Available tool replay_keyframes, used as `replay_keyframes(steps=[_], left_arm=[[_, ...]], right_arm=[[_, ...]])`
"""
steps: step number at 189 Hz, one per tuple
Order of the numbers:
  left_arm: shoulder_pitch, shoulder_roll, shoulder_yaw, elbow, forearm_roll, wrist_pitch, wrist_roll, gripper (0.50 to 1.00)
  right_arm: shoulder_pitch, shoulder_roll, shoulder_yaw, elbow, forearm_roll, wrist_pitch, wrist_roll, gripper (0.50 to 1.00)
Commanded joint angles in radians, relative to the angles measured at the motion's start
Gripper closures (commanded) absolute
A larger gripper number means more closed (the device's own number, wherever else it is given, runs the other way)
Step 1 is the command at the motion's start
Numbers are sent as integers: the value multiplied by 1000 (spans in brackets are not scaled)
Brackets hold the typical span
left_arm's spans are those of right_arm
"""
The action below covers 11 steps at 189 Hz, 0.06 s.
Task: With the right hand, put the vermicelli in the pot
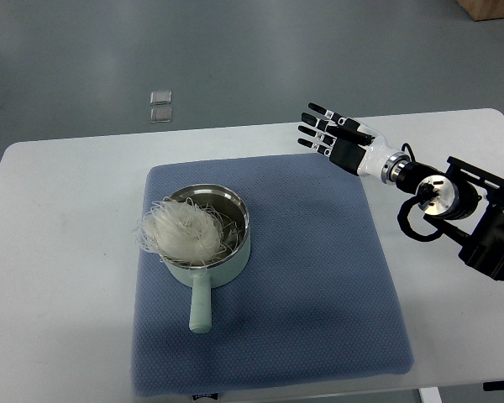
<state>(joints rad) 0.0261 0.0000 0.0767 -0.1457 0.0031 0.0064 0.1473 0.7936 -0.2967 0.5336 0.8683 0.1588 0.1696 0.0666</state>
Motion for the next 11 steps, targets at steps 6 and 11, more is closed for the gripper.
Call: replay_keyframes(steps=[6,11], left_arm=[[0,0,0,0,0,0,0,500],[0,0,0,0,0,0,0,500]], right_arm=[[-8,1,0,0,2,-1,1,572],[-10,1,0,0,2,-1,1,572]])
